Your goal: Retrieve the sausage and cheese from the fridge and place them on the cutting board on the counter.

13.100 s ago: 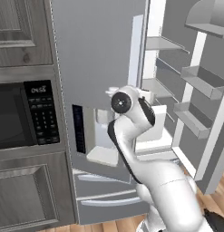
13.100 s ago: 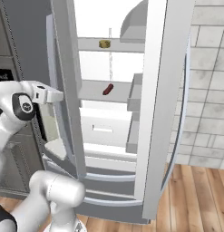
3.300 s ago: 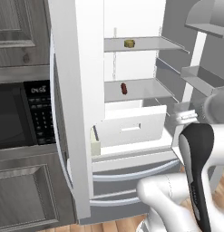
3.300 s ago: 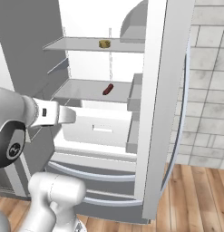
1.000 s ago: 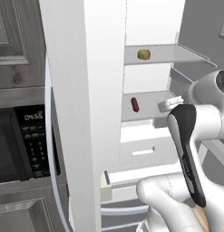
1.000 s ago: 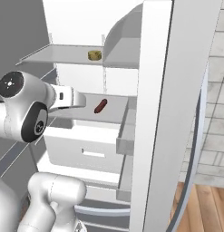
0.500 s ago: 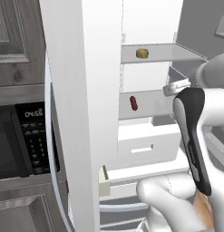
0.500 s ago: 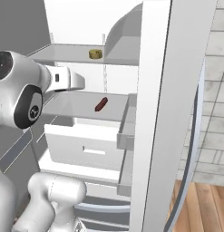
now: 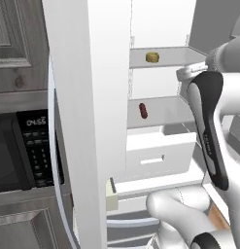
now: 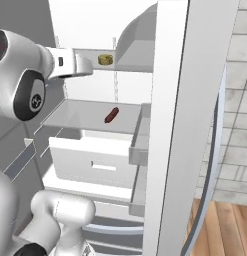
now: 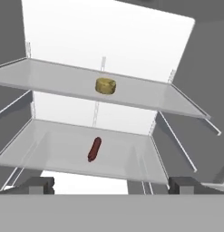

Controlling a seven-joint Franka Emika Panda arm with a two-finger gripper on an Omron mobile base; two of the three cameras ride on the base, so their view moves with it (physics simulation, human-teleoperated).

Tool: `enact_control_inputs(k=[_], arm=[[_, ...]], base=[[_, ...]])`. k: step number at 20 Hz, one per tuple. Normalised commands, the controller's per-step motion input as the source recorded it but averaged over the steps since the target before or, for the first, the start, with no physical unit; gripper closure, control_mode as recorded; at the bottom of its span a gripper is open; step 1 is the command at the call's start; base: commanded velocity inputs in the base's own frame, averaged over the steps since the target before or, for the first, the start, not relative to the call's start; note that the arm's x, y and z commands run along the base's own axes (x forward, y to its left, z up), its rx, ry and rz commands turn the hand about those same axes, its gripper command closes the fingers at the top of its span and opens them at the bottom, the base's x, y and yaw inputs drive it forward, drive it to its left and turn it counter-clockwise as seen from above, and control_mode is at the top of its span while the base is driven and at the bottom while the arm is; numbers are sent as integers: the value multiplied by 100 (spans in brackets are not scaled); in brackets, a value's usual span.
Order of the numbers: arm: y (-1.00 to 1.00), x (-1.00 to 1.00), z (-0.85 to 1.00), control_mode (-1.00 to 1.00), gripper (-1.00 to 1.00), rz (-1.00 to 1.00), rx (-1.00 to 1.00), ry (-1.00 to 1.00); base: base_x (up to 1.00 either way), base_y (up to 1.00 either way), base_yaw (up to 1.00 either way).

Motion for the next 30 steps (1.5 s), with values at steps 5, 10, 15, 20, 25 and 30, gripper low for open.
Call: enact_control_inputs(k=[5, 10, 15, 20, 25, 30], arm=[[0, 35, -2, -100, -100, 0, 0, -3], [0, 51, 1, -100, -100, -1, 1, 5], [1, 64, 0, -100, -100, -3, 2, 7], [0, 68, 0, -100, -100, -2, 2, 8], [1, 63, -9, -100, -100, 0, 5, 5], [0, 48, -16, -100, -100, 0, 4, 0]], base=[[0, 0, 0], [0, 0, 0], [0, 0, 0], [0, 0, 0], [0, 0, 0], [0, 0, 0]])
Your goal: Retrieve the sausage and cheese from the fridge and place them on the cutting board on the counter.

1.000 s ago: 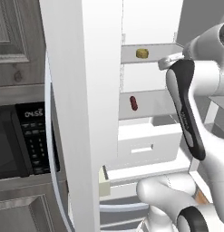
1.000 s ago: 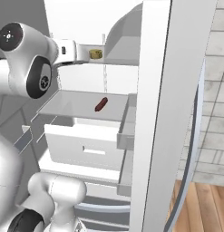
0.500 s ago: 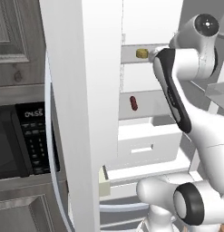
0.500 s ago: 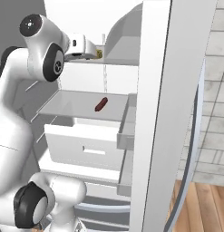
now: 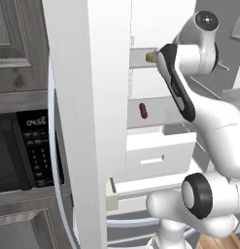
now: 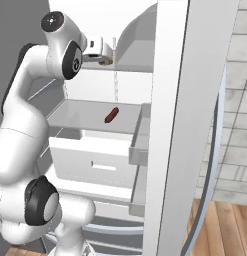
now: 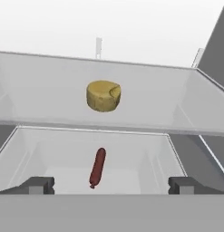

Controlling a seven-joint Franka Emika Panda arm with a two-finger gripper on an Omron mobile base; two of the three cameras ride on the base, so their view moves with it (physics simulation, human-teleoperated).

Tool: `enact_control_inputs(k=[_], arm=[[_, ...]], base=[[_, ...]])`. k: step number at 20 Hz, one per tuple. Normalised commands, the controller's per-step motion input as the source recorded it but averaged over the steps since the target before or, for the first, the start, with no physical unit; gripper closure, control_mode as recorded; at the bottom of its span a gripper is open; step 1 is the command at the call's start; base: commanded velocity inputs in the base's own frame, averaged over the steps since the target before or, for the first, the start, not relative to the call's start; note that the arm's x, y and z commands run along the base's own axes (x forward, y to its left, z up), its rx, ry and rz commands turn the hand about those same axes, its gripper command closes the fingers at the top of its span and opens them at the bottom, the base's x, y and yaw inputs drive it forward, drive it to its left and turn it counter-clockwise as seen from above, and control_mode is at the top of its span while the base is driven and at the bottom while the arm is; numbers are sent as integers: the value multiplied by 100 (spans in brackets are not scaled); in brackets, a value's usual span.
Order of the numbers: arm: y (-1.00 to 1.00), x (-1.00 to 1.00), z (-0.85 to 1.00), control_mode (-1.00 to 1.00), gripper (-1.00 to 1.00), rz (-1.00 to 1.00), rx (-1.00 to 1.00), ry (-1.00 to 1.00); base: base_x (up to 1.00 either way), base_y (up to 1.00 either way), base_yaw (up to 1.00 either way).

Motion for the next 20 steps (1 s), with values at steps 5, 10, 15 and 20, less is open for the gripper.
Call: enact_control_inputs(k=[5, 10, 15, 20], arm=[[0, 39, -27, -100, -100, 0, 1, 0], [0, 34, -13, -100, -100, 0, 1, 0], [0, 45, 0, -100, -100, 0, 2, 0], [0, 46, 0, -100, -100, 0, 1, 2]], base=[[0, 0, 0], [0, 0, 0], [0, 0, 0], [0, 0, 0]])
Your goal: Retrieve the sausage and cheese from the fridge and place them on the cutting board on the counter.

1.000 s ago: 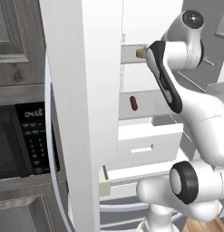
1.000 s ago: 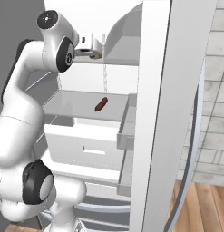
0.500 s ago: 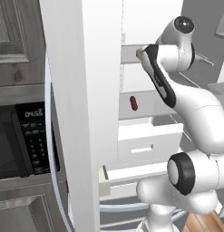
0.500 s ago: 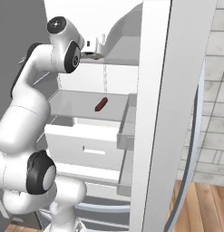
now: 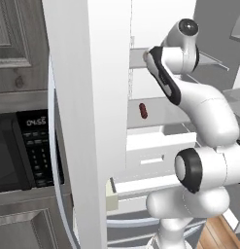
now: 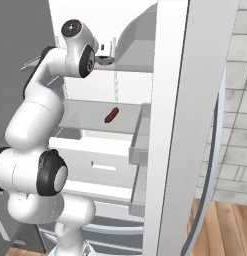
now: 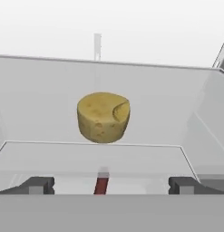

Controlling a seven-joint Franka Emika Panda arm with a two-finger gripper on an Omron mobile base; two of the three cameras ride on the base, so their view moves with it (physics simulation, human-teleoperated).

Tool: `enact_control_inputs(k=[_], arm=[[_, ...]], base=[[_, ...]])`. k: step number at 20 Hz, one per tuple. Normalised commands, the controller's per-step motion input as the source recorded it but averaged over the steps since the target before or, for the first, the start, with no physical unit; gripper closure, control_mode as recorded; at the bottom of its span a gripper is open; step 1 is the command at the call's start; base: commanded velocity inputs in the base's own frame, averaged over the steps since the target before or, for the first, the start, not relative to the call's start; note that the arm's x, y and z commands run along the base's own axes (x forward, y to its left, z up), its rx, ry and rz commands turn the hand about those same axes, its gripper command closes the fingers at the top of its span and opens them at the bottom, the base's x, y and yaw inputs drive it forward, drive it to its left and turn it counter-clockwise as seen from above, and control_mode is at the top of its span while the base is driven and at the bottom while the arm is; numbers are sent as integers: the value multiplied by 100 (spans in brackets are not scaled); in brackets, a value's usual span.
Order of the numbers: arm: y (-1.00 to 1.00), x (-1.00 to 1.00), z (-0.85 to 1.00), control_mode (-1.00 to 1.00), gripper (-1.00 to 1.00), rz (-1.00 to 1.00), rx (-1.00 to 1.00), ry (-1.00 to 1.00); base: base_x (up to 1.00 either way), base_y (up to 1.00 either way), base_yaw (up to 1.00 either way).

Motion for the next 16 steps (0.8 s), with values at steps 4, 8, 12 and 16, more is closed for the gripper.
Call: enact_control_inputs(k=[4, 8, 12, 16], arm=[[1, 49, 0, -100, -100, 0, 0, 7], [0, 49, -2, -100, -100, 0, 0, 3], [0, 50, -22, -100, -100, 0, 0, 0], [0, 48, -31, -100, -100, 0, 0, 1]], base=[[0, 0, 0], [0, 0, 0], [0, 0, 0], [0, 0, 0]])
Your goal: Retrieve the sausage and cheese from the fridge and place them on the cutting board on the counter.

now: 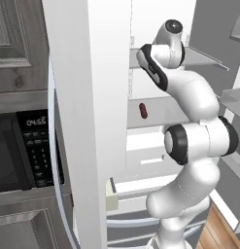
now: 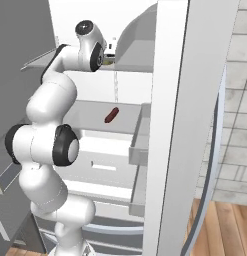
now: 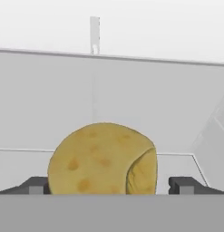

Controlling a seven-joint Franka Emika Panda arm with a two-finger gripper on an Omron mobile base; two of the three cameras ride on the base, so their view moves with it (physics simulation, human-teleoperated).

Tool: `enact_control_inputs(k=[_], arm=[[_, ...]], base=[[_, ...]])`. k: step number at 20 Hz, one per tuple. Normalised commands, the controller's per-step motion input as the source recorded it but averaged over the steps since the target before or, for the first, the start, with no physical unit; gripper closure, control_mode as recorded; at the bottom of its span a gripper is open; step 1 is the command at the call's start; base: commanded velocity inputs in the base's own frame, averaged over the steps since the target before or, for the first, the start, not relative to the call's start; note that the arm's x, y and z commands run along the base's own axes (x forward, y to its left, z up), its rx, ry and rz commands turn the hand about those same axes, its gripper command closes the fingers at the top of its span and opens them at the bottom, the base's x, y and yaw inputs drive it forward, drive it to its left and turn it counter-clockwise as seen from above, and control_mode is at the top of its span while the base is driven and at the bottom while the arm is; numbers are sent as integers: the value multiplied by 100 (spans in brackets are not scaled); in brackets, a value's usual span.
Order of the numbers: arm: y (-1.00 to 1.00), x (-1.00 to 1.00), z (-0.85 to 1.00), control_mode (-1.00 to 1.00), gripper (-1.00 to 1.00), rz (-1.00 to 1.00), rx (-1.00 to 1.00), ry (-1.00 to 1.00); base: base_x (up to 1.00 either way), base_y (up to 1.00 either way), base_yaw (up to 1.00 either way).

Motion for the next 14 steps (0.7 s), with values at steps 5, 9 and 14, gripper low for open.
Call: enact_control_inputs(k=[5, 9, 14], arm=[[2, 17, -7, -100, -100, -1, 1, 1], [0, 0, -6, -100, 100, -4, 2, 0], [0, 0, -1, -100, 100, -1, 0, 0]], base=[[0, 0, 0], [0, 0, 0], [0, 0, 0]])
